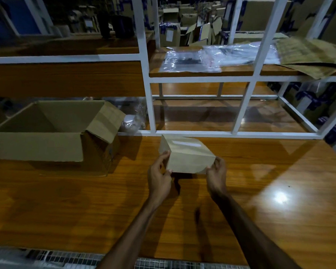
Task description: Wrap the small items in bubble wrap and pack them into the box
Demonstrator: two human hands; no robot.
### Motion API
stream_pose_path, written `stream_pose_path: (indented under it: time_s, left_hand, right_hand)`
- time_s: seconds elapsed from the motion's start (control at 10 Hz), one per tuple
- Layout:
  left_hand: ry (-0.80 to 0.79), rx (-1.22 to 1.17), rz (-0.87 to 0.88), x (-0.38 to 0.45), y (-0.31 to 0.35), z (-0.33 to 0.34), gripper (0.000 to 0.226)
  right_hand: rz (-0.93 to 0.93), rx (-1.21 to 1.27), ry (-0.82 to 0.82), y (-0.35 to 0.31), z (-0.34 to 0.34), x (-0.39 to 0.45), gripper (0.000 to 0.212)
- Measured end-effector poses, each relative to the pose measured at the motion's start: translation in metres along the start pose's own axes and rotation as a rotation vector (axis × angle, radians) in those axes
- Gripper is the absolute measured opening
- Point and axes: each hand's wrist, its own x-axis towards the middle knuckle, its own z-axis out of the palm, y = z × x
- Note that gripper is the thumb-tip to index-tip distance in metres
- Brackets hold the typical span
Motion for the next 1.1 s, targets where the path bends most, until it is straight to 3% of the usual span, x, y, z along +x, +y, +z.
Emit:
stream_pose_path:
  time_s: [0.2,0.7,0.9,1.1]
  left_hand:
    - [0.015,-0.107,-0.129,0.014,-0.03,0.001,0.037]
    - [0.013,-0.088,-0.341,0.021,-0.082,0.005,0.048]
    - [-0.026,-0.009,-0.331,0.026,-0.074,-0.002,0.037]
    - [-0.065,0.32,-0.159,0.021,-0.044,-0.01,0.035]
  right_hand:
    - [-0.014,-0.09,0.043,0.015,0.009,0.001,0.055]
    - [-0.054,-0.218,0.121,0.043,0.011,-0.004,0.049]
    - [0.042,-0.334,0.062,0.031,0.002,0.006,0.044]
    - [-0.168,-0.625,-0.079,-0.01,-0.011,-0.004,0.051]
